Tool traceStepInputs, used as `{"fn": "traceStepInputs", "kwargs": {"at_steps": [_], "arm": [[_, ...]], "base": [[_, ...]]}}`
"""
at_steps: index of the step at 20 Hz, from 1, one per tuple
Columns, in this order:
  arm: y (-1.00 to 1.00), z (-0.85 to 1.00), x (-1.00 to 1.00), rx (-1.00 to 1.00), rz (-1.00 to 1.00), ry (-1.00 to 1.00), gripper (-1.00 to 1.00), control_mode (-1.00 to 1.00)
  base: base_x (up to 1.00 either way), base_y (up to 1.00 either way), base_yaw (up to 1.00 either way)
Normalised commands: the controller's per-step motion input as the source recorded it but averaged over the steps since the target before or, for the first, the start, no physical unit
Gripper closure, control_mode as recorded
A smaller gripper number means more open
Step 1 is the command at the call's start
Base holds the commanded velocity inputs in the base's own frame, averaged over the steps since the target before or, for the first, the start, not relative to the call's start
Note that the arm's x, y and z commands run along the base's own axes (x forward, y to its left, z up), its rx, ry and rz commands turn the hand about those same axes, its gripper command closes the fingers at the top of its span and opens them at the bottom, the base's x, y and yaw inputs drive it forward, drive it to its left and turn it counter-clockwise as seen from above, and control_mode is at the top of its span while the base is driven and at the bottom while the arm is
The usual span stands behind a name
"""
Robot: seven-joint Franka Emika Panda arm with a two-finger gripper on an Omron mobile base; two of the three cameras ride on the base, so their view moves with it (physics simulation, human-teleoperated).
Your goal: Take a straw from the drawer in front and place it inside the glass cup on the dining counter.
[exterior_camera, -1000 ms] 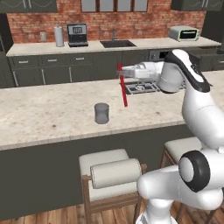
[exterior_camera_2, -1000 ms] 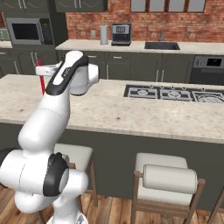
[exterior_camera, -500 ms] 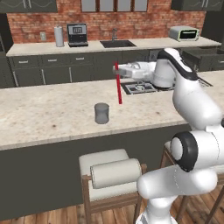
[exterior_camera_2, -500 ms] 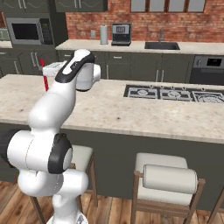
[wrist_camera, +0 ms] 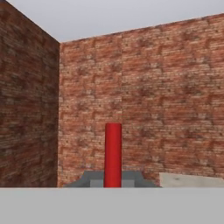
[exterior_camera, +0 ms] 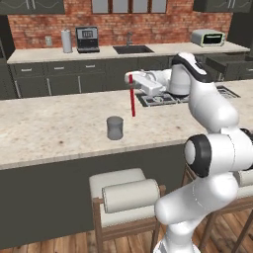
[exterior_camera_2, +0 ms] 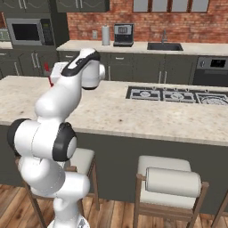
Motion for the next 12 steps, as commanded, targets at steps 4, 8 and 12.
{"fn": "traceStepInputs", "kwargs": {"at_steps": [4,8,12], "arm": [[0.06,-0.22,0.02,0.06,0.00,-0.01,1.00,-1.00],[0.16,-0.15,0.11,0.10,0.00,0.00,1.00,-1.00],[0.19,-0.07,0.23,0.09,0.00,0.00,1.00,-1.00]], "base": [[0.00,0.00,0.00],[0.00,0.00,0.00],[0.00,0.00,0.00]]}}
